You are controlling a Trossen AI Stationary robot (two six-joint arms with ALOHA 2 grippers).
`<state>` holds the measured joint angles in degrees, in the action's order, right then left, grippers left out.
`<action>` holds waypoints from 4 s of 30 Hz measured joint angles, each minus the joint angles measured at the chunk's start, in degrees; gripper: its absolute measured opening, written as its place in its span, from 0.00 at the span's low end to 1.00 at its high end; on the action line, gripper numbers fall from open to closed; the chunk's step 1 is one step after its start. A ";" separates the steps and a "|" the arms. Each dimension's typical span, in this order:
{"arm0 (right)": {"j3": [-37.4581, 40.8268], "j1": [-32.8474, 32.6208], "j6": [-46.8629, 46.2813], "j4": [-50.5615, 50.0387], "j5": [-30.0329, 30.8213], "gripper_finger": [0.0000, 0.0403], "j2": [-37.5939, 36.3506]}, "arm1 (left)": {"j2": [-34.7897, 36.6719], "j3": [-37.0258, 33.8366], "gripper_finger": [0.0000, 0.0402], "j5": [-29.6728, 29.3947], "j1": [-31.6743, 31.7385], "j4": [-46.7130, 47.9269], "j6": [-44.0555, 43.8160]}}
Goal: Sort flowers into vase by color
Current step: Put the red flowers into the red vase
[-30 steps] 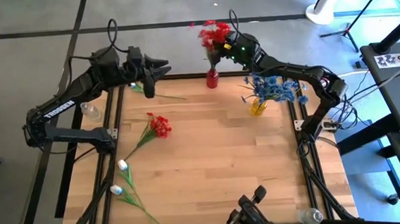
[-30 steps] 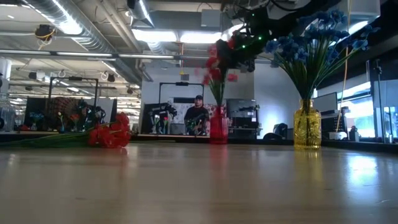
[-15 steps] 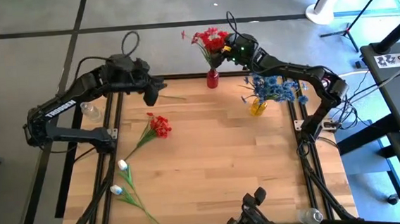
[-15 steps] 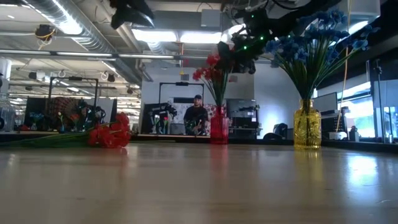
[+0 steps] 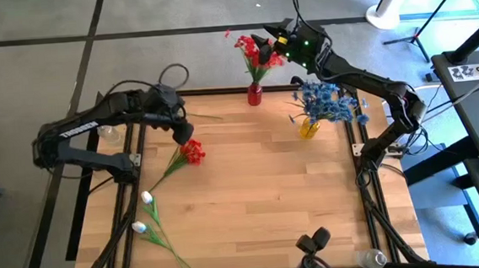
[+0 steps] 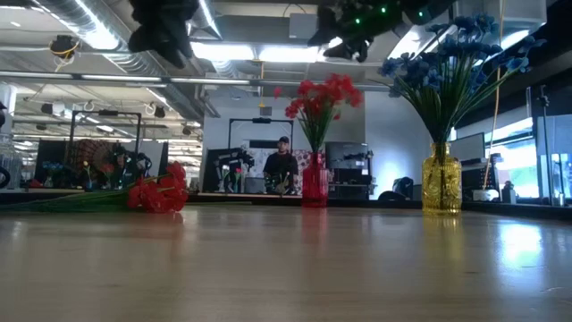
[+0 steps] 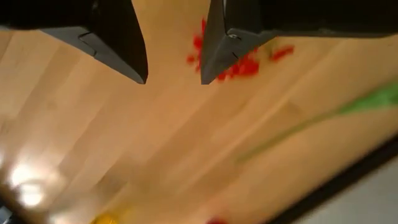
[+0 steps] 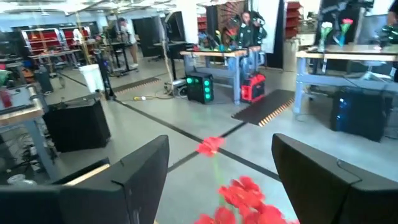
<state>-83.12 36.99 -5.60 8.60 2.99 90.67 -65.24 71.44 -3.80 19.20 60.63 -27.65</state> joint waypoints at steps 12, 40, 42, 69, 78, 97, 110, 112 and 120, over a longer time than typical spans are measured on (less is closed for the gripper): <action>-5.46 -6.23 5.91 -3.14 0.96 0.70 -0.31 | -3.07 -13.56 0.50 2.93 -7.37 6.05 -19.07; -7.97 -7.08 4.50 -7.84 1.09 0.70 -0.31 | -18.39 -31.37 0.59 1.07 -10.10 -7.99 -18.66; -7.97 -7.08 4.43 -8.49 1.09 0.70 -0.31 | -20.47 -31.95 0.59 1.05 -9.30 -9.40 -18.25; -7.95 -11.87 9.00 -15.42 2.88 0.70 -18.57 | -4.89 -23.54 0.04 -11.41 1.08 -57.47 4.18; -7.95 -17.08 9.14 -19.60 7.86 0.70 -20.39 | -10.41 -23.34 0.05 0.16 9.96 -98.95 15.29; -7.95 -27.01 10.33 -22.23 20.50 0.70 -20.41 | -36.45 -18.06 0.03 1.89 12.79 -130.35 16.19; -7.93 -26.86 9.94 -23.73 20.59 0.70 -21.36 | -43.27 -8.31 0.03 0.97 15.09 -126.48 21.87; -7.93 -26.86 9.94 -23.83 20.61 0.70 -21.51 | -44.01 -8.33 0.03 0.95 15.41 -125.93 21.87; -7.93 -26.86 10.33 -23.87 20.63 0.70 -22.23 | -46.52 -7.33 0.04 1.58 14.71 -127.68 22.09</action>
<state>-91.05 10.13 4.73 -15.27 23.61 68.45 -111.76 64.11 -2.22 33.91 -67.05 -5.56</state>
